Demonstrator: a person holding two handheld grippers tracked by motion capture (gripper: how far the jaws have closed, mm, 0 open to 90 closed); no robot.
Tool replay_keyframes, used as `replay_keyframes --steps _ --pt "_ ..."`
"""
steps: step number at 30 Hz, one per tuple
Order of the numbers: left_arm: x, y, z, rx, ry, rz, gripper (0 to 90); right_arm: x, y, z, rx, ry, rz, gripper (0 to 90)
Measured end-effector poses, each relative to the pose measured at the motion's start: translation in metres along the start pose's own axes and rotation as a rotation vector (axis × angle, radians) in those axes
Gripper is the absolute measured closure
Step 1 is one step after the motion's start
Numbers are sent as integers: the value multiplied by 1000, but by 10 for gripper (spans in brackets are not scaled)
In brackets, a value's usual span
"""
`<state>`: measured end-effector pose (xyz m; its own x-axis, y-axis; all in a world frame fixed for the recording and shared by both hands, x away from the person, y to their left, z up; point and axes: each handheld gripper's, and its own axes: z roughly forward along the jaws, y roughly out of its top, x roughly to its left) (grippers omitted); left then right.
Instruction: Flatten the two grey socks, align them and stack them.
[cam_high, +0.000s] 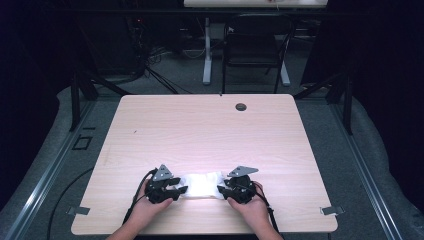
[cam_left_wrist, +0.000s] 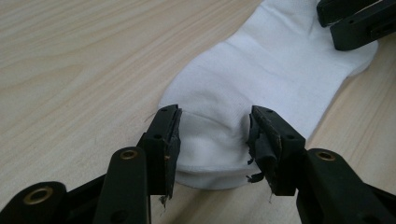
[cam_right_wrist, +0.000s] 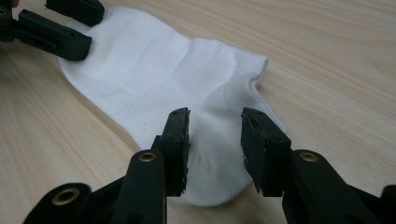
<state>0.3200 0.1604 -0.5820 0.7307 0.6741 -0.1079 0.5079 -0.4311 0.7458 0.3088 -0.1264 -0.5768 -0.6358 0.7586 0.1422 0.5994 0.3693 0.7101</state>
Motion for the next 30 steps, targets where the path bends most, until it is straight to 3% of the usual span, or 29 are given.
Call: replay_keyframes --steps 4,11,24,30 --pt "3 1 3 -17 -6 -29 532 -3 2 1 -3 -3 6 622" --pt "5 2 4 -24 -13 -45 530 -8 2 3 -15 13 29 621" --pt "6 3 5 -34 5 -31 527 -10 3 5 -33 4 25 615" --pt "5 6 1 -34 9 -31 470 -9 4 1 -55 2 27 600"
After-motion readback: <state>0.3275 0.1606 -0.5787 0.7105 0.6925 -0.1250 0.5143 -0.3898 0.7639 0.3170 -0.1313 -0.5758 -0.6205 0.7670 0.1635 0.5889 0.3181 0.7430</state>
